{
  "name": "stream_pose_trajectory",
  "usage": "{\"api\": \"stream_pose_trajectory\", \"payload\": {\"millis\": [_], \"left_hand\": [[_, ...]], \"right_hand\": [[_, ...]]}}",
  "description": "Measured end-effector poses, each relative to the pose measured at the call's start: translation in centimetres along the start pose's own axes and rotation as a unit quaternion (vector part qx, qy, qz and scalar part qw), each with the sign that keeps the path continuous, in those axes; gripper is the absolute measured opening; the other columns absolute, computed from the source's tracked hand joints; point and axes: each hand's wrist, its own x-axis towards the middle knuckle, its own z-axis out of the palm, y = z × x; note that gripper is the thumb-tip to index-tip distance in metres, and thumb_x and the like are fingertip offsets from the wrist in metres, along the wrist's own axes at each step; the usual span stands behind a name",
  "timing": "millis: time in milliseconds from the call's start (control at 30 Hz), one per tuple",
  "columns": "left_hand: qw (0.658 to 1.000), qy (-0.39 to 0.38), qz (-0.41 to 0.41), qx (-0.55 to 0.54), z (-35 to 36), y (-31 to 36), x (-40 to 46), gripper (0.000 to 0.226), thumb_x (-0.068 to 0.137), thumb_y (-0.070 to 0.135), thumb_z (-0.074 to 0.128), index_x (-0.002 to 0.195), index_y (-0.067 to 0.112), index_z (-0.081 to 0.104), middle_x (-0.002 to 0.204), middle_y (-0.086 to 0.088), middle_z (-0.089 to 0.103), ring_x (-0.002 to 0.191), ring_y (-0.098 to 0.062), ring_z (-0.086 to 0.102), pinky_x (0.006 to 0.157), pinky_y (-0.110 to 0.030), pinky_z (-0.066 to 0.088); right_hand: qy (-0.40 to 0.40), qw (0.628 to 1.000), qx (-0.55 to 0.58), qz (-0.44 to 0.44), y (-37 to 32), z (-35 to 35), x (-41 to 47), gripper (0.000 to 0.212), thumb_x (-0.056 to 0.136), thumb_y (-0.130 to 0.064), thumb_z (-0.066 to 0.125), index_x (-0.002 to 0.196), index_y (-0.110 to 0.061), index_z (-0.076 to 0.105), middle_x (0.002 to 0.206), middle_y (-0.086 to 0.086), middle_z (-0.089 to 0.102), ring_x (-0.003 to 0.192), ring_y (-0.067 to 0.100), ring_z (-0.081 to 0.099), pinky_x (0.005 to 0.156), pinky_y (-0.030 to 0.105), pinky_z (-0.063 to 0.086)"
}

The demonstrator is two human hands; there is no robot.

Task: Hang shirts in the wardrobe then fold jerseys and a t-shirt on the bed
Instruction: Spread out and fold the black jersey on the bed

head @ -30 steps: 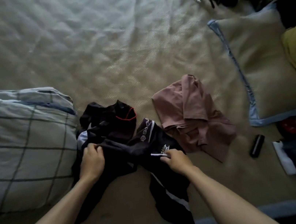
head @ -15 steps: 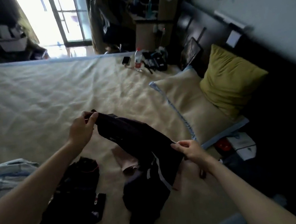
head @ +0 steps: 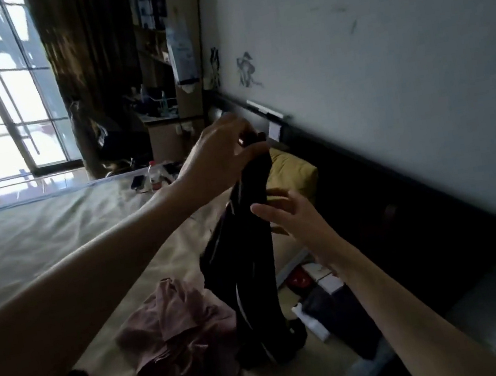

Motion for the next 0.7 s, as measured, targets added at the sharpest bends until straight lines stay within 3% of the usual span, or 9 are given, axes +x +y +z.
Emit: {"api": "stream_pose_trajectory", "payload": {"millis": [133,233,333,400,467,500,567,633,700], "left_hand": [[0.995,-0.015,0.100,0.028,2.1,4.0,2.8,0.035,0.090,0.047,0.068,0.100,0.014,0.063,0.108,-0.001,0.058,0.095,-0.022,0.060,0.086,-0.044,0.051],[0.993,-0.010,0.117,0.017,2.7,5.4,4.6,0.040,0.089,0.052,0.066,0.096,0.013,0.062,0.102,-0.001,0.061,0.091,-0.022,0.061,0.083,-0.042,0.051],[0.995,-0.023,0.072,-0.063,3.6,5.1,6.3,0.038,0.086,0.052,0.071,0.092,0.016,0.061,0.090,0.005,0.062,0.082,-0.015,0.062,0.071,-0.025,0.047],[0.979,-0.078,0.003,-0.188,4.8,4.2,6.7,0.042,0.079,0.056,0.075,0.096,0.022,0.057,0.088,0.009,0.064,0.078,-0.005,0.062,0.066,-0.014,0.044],[0.941,-0.174,-0.050,-0.287,7.1,2.3,5.5,0.056,0.072,0.058,0.079,0.109,0.025,0.054,0.103,0.003,0.067,0.084,-0.005,0.064,0.067,-0.011,0.046],[0.927,-0.246,-0.063,-0.277,8.5,1.2,4.1,0.065,0.071,0.059,0.080,0.119,0.025,0.052,0.113,-0.001,0.067,0.093,-0.007,0.066,0.072,-0.010,0.048],[0.878,-0.406,-0.066,-0.245,12.2,-1.1,-0.1,0.083,0.065,0.067,0.080,0.130,0.023,0.051,0.124,0.000,0.066,0.110,-0.012,0.065,0.096,-0.022,0.053],[0.790,-0.549,-0.067,-0.264,15.6,-1.9,-4.7,0.077,0.071,0.055,0.084,0.135,0.023,0.054,0.130,0.003,0.065,0.119,-0.011,0.062,0.109,-0.041,0.048],[0.699,-0.632,-0.067,-0.328,18.3,-1.0,-8.2,0.060,0.084,0.022,0.081,0.137,0.023,0.053,0.136,0.004,0.064,0.127,-0.011,0.059,0.113,-0.041,0.044]], "right_hand": [[0.112,0.988,-0.008,-0.104,-3.6,-0.7,-0.4,0.036,0.089,-0.022,0.075,0.121,-0.011,0.065,0.110,0.005,0.074,0.101,0.014,0.071,0.083,0.022,0.055],[0.193,0.977,-0.019,-0.092,-5.0,-3.1,-0.6,0.022,0.095,-0.024,0.066,0.109,-0.007,0.071,0.101,0.012,0.076,0.096,0.025,0.072,0.086,0.035,0.056],[0.184,0.980,0.053,-0.060,-6.6,-5.6,-1.6,0.027,0.099,-0.029,0.059,0.112,-0.009,0.071,0.104,0.010,0.077,0.099,0.025,0.073,0.085,0.033,0.059],[0.191,0.974,0.106,-0.060,-7.8,-7.2,-2.5,0.028,0.101,-0.026,0.054,0.116,-0.008,0.070,0.102,0.007,0.077,0.095,0.020,0.074,0.076,0.026,0.060],[0.233,0.957,0.162,-0.065,-8.9,-8.8,-3.0,0.025,0.102,-0.021,0.052,0.113,-0.006,0.069,0.093,0.006,0.078,0.088,0.018,0.075,0.071,0.024,0.060],[0.258,0.946,0.185,-0.066,-9.2,-9.8,-3.2,0.025,0.101,-0.020,0.053,0.111,-0.005,0.070,0.092,0.007,0.078,0.087,0.020,0.074,0.073,0.026,0.060],[0.295,0.926,0.226,-0.065,-9.9,-11.9,-3.9,0.026,0.100,-0.020,0.054,0.100,-0.005,0.076,0.094,0.010,0.078,0.088,0.021,0.074,0.077,0.029,0.061],[0.313,0.913,0.251,-0.073,-10.4,-13.7,-4.9,0.034,0.101,-0.021,0.052,0.086,-0.008,0.080,0.091,0.009,0.078,0.081,0.019,0.075,0.071,0.028,0.061],[0.333,0.909,0.238,-0.079,-11.2,-15.2,-6.1,0.030,0.101,-0.022,0.052,0.094,-0.007,0.077,0.092,0.009,0.078,0.082,0.018,0.076,0.067,0.027,0.061]]}}
